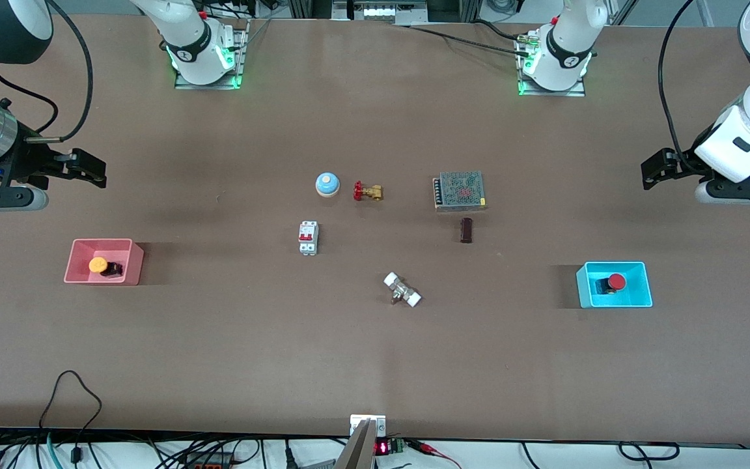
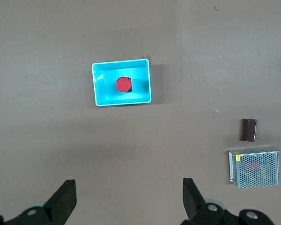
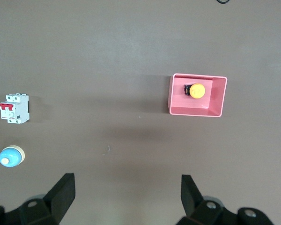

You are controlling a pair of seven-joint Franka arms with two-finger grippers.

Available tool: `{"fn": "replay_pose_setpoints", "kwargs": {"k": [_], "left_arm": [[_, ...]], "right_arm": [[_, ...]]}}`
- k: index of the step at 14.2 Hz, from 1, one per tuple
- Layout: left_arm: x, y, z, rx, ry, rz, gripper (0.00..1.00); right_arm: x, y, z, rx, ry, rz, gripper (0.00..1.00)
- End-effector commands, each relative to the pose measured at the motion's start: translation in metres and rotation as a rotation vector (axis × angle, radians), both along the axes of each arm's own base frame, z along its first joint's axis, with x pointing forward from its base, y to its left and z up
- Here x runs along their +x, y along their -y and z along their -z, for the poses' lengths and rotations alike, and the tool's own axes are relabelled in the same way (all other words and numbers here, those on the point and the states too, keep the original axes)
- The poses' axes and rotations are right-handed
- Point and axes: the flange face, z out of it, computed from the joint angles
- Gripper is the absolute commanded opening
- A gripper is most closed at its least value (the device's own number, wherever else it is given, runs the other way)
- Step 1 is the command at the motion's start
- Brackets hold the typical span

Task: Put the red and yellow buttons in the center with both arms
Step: 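Lower the right gripper into the pink bin while the left gripper enters the cyan bin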

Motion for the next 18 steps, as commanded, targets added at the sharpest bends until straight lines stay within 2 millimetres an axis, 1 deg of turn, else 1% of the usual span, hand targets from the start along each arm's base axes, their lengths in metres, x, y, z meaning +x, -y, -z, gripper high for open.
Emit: {"fn": "replay_pose_setpoints", "kwargs": {"k": [1, 5, 7, 8, 9, 10, 12, 13, 14, 15, 16, 17, 18], "left_arm": [[-0.002, 0.001, -0.006, -0.004, -0.006, -0.004, 1.0], [-0.002, 0.0, -0.006, -0.004, -0.009, -0.006, 1.0], [-0.002, 0.0, -0.005, -0.004, -0.012, -0.007, 1.0], [-0.001, -0.002, -0.003, -0.004, -0.015, -0.009, 1.0], [0.004, -0.002, 0.008, -0.006, -0.035, 0.0, 1.0], [0.008, 0.0, 0.02, -0.005, -0.055, 0.001, 1.0], [0.015, -0.001, 0.022, -0.008, -0.057, -0.01, 1.0], [0.024, -0.006, 0.023, -0.013, -0.053, -0.016, 1.0], [0.039, -0.009, 0.03, -0.018, -0.056, -0.02, 1.0], [0.057, -0.013, 0.043, -0.024, -0.064, -0.025, 1.0], [0.07, -0.018, 0.053, -0.029, -0.071, -0.028, 1.0], [0.075, -0.019, 0.061, -0.03, -0.077, -0.02, 1.0], [0.082, -0.019, 0.079, -0.029, -0.09, -0.028, 1.0]], "right_arm": [[0.001, -0.001, -0.004, 0.013, -0.008, -0.006, 1.0], [0.002, -0.002, -0.001, 0.013, -0.006, -0.005, 1.0], [0.005, 0.003, 0.008, 0.014, -0.019, 0.003, 1.0], [0.006, 0.008, 0.017, 0.015, -0.032, 0.012, 1.0], [0.009, 0.021, 0.032, 0.017, -0.068, 0.016, 1.0], [0.01, 0.039, 0.046, 0.02, -0.093, 0.032, 1.0], [0.011, 0.063, 0.072, 0.021, -0.097, 0.034, 1.0], [0.013, 0.071, 0.084, 0.019, -0.074, 0.043, 1.0], [0.016, 0.085, 0.098, 0.02, -0.058, 0.059, 1.0], [0.02, 0.093, 0.114, 0.023, -0.051, 0.057, 1.0], [0.026, 0.105, 0.133, 0.027, -0.05, 0.066, 1.0], [0.03, 0.119, 0.152, 0.033, -0.057, 0.071, 1.0], [0.035, 0.125, 0.169, 0.036, -0.049, 0.06, 1.0]]}}
